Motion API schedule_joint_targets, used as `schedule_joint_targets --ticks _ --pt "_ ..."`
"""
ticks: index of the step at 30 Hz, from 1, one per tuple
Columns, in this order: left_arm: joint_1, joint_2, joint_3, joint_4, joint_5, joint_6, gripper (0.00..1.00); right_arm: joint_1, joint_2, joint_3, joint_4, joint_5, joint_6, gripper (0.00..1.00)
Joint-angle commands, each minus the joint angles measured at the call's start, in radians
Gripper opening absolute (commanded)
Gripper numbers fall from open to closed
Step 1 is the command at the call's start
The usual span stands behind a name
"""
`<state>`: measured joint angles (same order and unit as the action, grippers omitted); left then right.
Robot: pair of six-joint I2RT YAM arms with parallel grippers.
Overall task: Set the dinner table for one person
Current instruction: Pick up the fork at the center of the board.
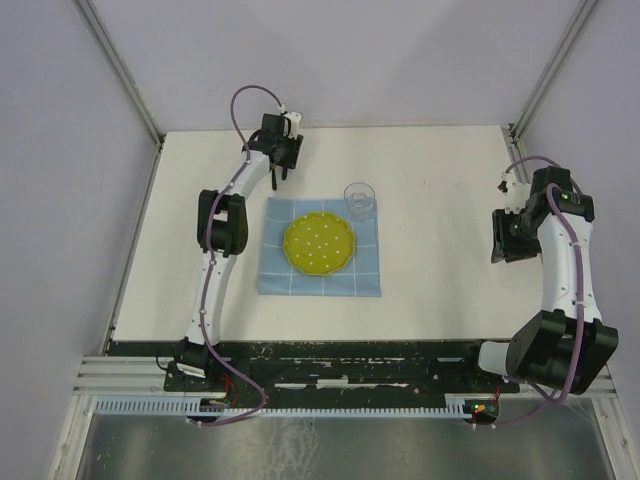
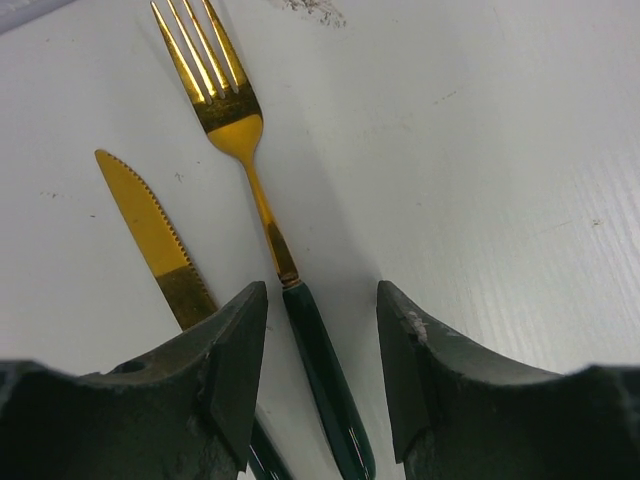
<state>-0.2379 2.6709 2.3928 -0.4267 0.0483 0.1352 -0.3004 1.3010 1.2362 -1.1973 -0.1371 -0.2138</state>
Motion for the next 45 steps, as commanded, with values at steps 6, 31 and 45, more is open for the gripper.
schedule_joint_targets --ticks 6,31,45 --pt "0.0 -0.008 0.031 -0.119 -0.036 -0.103 0.37 -0.008 -0.02 0.023 0.003 0.007 -0.006 0.42" --pt "-0.021 -0.238 0.002 -0.192 -0.102 -0.12 0.03 -0.01 -0.023 0.025 0.031 -0.008 0.006 0.42" --pt "-0.04 -0.512 -0.371 -0.399 -0.246 -0.298 0.03 -0.01 -0.029 0.025 0.033 -0.014 0.006 0.42"
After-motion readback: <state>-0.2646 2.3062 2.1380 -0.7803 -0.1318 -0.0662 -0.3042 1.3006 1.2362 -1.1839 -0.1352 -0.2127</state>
